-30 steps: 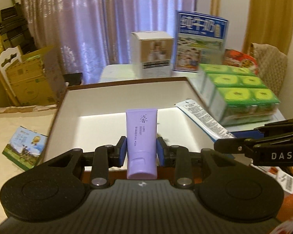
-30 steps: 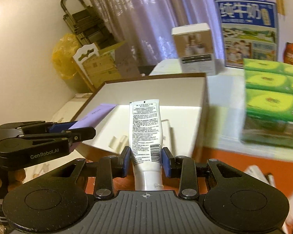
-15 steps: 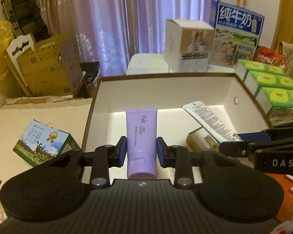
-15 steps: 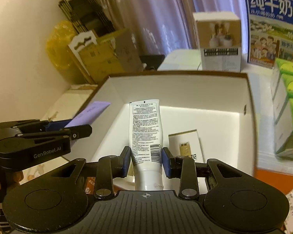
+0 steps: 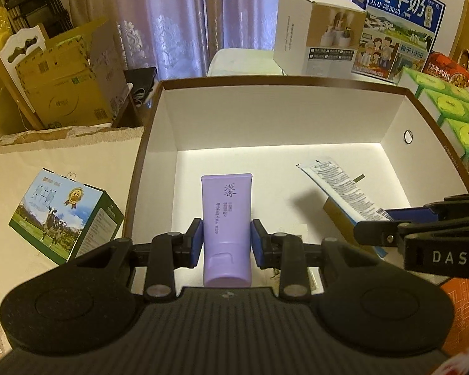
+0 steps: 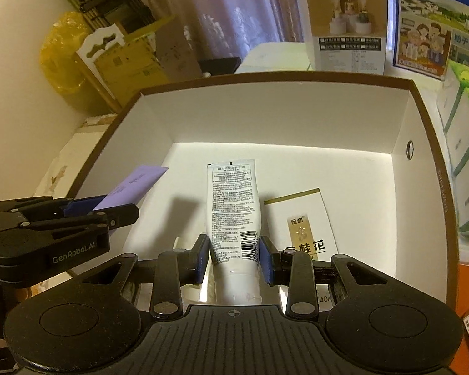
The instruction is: Organize rigid objects
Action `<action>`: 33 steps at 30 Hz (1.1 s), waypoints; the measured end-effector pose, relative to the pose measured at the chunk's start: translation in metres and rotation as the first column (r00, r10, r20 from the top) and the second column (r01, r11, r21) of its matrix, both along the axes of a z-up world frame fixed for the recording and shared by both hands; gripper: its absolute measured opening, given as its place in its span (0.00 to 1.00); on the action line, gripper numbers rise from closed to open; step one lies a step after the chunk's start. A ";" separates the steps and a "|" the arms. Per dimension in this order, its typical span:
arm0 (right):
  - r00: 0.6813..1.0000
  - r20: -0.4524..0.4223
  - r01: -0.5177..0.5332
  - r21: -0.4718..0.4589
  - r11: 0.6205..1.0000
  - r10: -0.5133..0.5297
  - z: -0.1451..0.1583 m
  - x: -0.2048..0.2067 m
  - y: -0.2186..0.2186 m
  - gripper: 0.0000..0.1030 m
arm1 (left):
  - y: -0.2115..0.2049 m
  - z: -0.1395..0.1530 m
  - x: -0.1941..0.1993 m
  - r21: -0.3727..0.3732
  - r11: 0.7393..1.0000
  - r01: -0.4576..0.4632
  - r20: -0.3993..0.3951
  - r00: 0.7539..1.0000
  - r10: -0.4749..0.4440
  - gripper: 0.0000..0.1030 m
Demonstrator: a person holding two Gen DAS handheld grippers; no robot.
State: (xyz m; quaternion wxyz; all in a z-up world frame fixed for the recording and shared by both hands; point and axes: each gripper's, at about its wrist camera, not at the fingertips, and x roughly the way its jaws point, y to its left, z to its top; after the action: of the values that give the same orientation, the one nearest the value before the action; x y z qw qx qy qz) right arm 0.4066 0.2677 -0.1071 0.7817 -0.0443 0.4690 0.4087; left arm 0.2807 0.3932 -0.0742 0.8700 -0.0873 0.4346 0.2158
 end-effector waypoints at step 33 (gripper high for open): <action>0.999 0.042 0.020 -0.044 0.999 -0.019 0.004 -0.015 -0.005 0.53 | -0.010 0.003 -0.009 -0.018 0.999 0.030 0.009 1.000 -0.030 0.39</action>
State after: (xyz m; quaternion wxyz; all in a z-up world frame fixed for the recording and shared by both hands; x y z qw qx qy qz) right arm 0.3920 0.2623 -0.1035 0.7941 -0.0656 0.4619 0.3896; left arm 0.2718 0.3836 -0.0709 0.8742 -0.0894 0.4341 0.1984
